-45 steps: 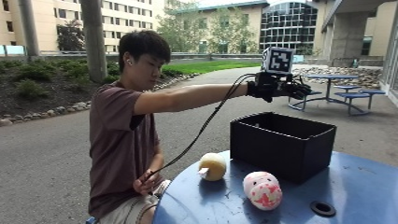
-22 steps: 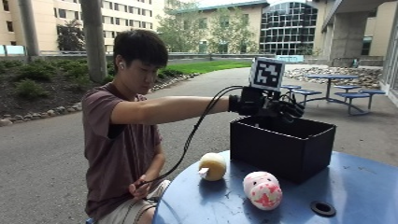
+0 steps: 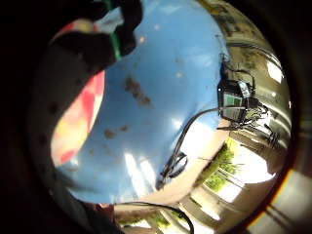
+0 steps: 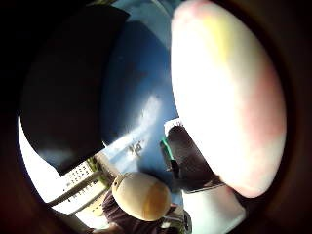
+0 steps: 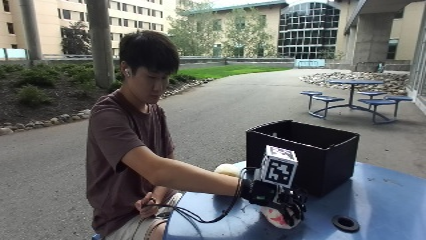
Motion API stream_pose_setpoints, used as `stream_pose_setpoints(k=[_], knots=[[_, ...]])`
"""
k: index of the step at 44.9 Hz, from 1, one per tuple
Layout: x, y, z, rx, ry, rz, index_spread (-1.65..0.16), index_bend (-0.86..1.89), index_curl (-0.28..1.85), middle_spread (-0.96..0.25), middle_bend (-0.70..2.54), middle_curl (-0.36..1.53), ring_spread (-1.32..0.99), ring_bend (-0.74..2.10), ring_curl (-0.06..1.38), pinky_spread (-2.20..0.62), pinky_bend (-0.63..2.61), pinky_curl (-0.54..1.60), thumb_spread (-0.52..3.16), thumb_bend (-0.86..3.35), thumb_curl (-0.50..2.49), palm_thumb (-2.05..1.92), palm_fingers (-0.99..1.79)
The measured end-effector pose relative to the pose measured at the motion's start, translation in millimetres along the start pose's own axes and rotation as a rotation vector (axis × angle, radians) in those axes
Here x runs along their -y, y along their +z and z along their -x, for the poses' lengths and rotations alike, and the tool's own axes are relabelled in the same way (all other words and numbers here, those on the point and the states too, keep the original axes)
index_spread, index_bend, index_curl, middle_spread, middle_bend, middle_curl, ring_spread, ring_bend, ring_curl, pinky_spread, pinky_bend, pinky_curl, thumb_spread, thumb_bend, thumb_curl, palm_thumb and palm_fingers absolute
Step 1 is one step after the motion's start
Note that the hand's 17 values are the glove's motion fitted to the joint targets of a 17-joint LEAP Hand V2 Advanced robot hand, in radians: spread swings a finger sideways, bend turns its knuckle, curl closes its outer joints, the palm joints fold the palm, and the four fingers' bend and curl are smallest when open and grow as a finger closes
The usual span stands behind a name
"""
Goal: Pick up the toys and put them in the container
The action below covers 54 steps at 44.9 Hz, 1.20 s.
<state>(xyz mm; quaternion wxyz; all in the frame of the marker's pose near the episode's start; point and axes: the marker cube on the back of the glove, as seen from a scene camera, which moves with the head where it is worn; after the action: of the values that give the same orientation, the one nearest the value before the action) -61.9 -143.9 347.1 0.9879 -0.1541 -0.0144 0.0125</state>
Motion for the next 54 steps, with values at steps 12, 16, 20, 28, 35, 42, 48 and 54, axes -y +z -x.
stream_pose_setpoints(k=[12,16,20,28,35,42,48,54], knots=[[-0.8,-9.0,6.1,0.132,0.013,-0.15,-0.24,0.46,0.3,-0.12,0.72,0.41,-0.29,0.88,0.54,-0.38,0.77,0.33,1.02,0.44,0.61,0.91,1.27],[-7.2,-26.8,5.7,0.187,-0.018,-0.072,-0.24,0.65,0.38,-0.15,0.92,0.49,-0.31,0.91,0.57,-0.38,0.75,0.35,0.77,0.43,0.68,0.92,1.3],[-19.3,-59.8,1.2,0.16,-0.021,-0.074,-0.26,0.79,0.45,-0.17,1.03,0.54,-0.35,0.96,0.61,-0.36,0.76,0.36,0.6,0.38,0.72,0.86,1.14],[-43.0,-150.7,1.2,0.059,-0.009,-0.148,-0.3,0.89,0.57,-0.25,1.09,0.61,-0.43,1.01,0.68,-0.35,0.86,0.42,0.47,0.24,0.75,0.7,0.84],[-55.5,-248.4,16.8,-0.055,0.114,-0.227,-0.33,0.95,0.66,-0.27,1.16,0.69,-0.48,1.07,0.74,-0.35,0.97,0.49,0.42,0.2,0.79,0.68,0.7],[-61.2,-316.3,55.8,0.001,0.076,-0.301,-0.35,1.01,0.75,-0.28,1.23,0.75,-0.51,1.13,0.79,-0.34,1.05,0.53,0.39,0.18,0.83,0.67,0.61],[-55.9,-338.9,84.5,-0.098,-0.014,-0.335,-0.37,1.04,0.82,-0.29,1.28,0.8,-0.53,1.18,0.83,-0.34,1.1,0.56,0.37,0.16,0.87,0.67,0.54],[-41.7,-348.1,128.6,-0.023,-0.035,-0.349,-0.37,1.07,0.88,-0.28,1.31,0.84,-0.53,1.22,0.86,-0.33,1.14,0.59,0.36,0.15,0.9,0.67,0.49]])
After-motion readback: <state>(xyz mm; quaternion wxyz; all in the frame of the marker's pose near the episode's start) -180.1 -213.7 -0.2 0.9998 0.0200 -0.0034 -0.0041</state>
